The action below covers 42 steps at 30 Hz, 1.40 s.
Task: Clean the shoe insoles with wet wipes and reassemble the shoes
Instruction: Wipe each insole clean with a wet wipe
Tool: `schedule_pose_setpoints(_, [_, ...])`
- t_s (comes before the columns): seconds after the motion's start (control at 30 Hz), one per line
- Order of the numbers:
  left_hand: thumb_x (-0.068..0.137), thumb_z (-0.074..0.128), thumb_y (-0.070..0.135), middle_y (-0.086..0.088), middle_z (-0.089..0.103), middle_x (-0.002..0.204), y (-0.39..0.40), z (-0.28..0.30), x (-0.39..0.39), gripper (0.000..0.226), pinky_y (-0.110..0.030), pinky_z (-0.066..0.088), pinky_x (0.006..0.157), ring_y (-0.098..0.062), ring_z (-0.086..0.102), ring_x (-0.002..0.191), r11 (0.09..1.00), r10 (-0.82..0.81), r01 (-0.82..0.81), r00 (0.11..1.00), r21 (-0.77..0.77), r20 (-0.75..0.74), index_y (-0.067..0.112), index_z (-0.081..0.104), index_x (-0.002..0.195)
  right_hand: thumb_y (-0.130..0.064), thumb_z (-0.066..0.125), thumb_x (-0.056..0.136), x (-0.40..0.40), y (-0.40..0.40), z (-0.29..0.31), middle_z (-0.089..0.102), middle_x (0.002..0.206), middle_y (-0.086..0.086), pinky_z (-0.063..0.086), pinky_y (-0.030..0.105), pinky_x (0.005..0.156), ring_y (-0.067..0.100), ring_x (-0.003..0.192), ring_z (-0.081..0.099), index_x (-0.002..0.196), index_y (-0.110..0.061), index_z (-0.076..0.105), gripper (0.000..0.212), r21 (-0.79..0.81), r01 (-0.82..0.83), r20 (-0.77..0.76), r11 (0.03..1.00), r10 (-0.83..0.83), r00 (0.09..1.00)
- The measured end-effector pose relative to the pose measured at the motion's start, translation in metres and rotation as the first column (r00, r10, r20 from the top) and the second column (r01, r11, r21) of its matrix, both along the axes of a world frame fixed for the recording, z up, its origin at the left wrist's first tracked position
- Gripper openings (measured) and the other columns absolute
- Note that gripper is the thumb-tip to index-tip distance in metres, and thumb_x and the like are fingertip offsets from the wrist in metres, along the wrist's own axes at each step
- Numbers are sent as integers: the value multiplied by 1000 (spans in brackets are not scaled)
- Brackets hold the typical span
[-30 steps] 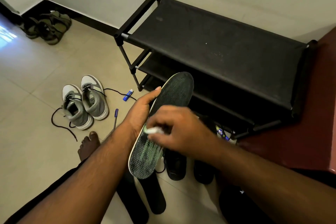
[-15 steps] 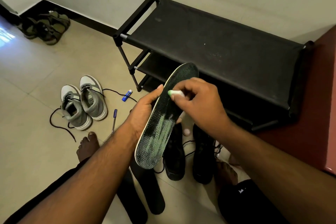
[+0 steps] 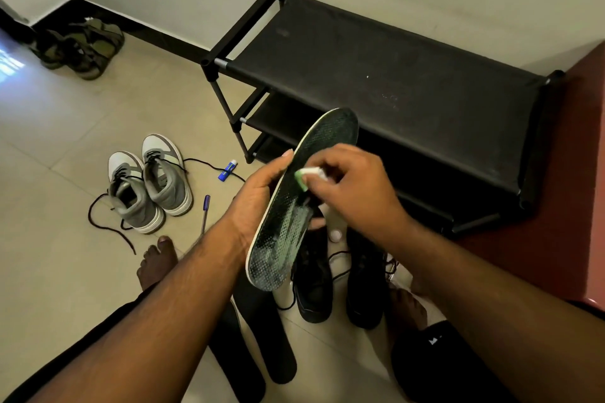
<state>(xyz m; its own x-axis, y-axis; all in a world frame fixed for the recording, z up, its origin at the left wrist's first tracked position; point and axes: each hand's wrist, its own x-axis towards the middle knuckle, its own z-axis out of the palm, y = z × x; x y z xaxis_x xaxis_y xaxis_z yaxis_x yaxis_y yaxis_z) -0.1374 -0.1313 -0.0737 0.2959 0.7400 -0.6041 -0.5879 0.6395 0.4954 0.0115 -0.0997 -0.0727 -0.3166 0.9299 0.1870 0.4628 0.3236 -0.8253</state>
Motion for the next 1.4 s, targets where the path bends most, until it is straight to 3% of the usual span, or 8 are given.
schedule_pose_setpoints(0.17, [86, 51, 43, -12, 69, 105, 2, 0, 1, 42, -51, 59, 68, -31, 65, 97, 997, -68, 67, 997, 27, 33, 14, 79, 95, -8, 70, 81, 4, 4, 3, 59, 84, -9, 41, 10, 65, 2, 73, 55, 84, -17, 68, 10, 46, 107, 3, 993, -107, 994])
schedule_pose_setpoints(0.3, [89, 53, 34, -13, 72, 85, 2, 4, -3, 38, -37, 60, 72, -24, 71, 73, 997, 75, -77, 995, 16, 69, 4, 76, 87, -3, 72, 76, -10, -18, 6, 60, 83, -1, 41, 11, 67, 6, 73, 54, 85, -7, 69, 10, 123, -214, 11, 969, 214, 977])
schedule_pose_setpoints(0.47, [88, 57, 35, -18, 69, 112, 2, 0, -10, 38, -49, 49, 99, -29, 67, 96, 987, 144, -144, 990, 65, 11, 4, 69, 107, -1, 75, 75, -22, -47, 9, 64, 82, 4, 46, 17, 67, 9, 72, 57, 85, -2, 70, 11, 99, -532, -43, 841, 538, 842])
schedule_pose_setpoints(0.67, [94, 51, 36, -13, 73, 87, 0, -1, -5, 42, -34, 60, 72, -23, 71, 74, 992, 101, -108, 990, 61, 99, 4, 77, 86, -7, 77, 75, -12, -21, 7, 63, 80, -1, 45, 15, 61, 8, 68, 57, 83, -11, 71, 10, -77, -256, -133, 964, 244, 960])
schedule_pose_setpoints(0.87, [90, 49, 47, -10, 71, 106, 3, -5, -2, 46, -42, 60, 67, -23, 70, 88, 998, -7, 7, 1000, 62, 13, 13, 77, 103, -8, 74, 78, 3, 5, 4, 57, 78, -9, 53, 25, 59, 6, 67, 55, 79, -14, 70, 8, -124, 76, -122, 989, -91, 988])
schedule_pose_setpoints(1.03, [90, 54, 40, -13, 72, 95, 1, 1, -3, 41, -37, 59, 75, -25, 70, 81, 992, 112, -116, 991, 55, 67, 5, 76, 94, -6, 77, 76, -8, -15, 7, 60, 80, -6, 47, 17, 62, 6, 69, 57, 82, -11, 71, 10, -111, -210, -126, 971, 196, 972])
schedule_pose_setpoints(1.2, [88, 55, 46, -19, 66, 117, 1, 4, -11, 58, -34, 59, 72, -30, 66, 89, 981, 192, -190, 978, 28, -83, 5, 61, 128, -4, 76, 77, -20, -40, 11, 65, 82, 1, 46, 14, 65, 7, 72, 59, 86, -5, 72, 11, -41, -593, -88, 804, 588, 804])
schedule_pose_setpoints(1.4, [92, 58, 43, -16, 68, 100, -4, 6, -4, 49, -38, 56, 85, -27, 67, 86, 985, 170, -169, 985, 25, -36, 3, 65, 118, -6, 76, 78, -16, -31, 12, 62, 82, -3, 44, 12, 65, 4, 72, 57, 85, -6, 71, 8, 7, -394, -93, 919, 393, 915])
